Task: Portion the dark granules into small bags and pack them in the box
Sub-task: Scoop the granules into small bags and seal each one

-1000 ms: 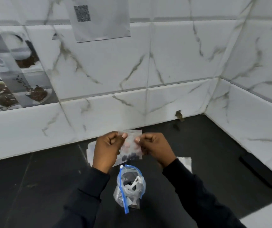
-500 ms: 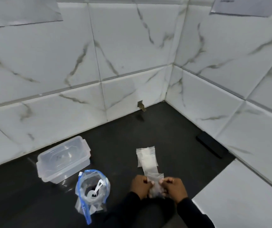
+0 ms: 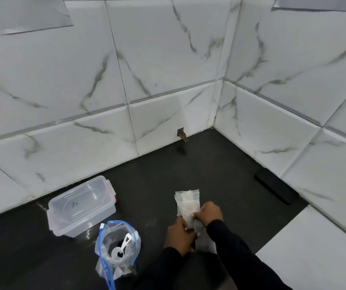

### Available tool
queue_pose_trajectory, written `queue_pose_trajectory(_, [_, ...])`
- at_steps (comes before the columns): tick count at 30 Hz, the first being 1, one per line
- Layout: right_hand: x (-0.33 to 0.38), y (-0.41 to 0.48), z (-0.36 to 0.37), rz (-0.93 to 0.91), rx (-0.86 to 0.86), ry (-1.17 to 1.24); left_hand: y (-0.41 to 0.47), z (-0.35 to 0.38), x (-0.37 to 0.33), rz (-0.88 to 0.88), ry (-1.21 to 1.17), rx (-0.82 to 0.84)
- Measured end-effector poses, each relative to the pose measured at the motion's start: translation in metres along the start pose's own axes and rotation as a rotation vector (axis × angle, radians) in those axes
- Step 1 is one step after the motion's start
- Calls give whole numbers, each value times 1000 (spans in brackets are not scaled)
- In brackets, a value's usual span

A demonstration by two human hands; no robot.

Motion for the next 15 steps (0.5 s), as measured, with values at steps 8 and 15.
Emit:
queue_pose_trajectory(8, [27, -57, -29, -216, 1, 459, -21, -102, -57, 274, -141, -362])
queue_pose_trajectory(15, [85, -122, -39, -478, 43, 602, -30, -137, -95, 401, -33, -396])
Point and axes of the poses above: each hand's wrist, its own y-axis towards the middle knuckle, its own z-axis out of the palm, x = y × z, the point moved 9 cm from there along y, towards the middle knuckle, and after that the axes turned 12 degrees about z, right-handed, at the moved point
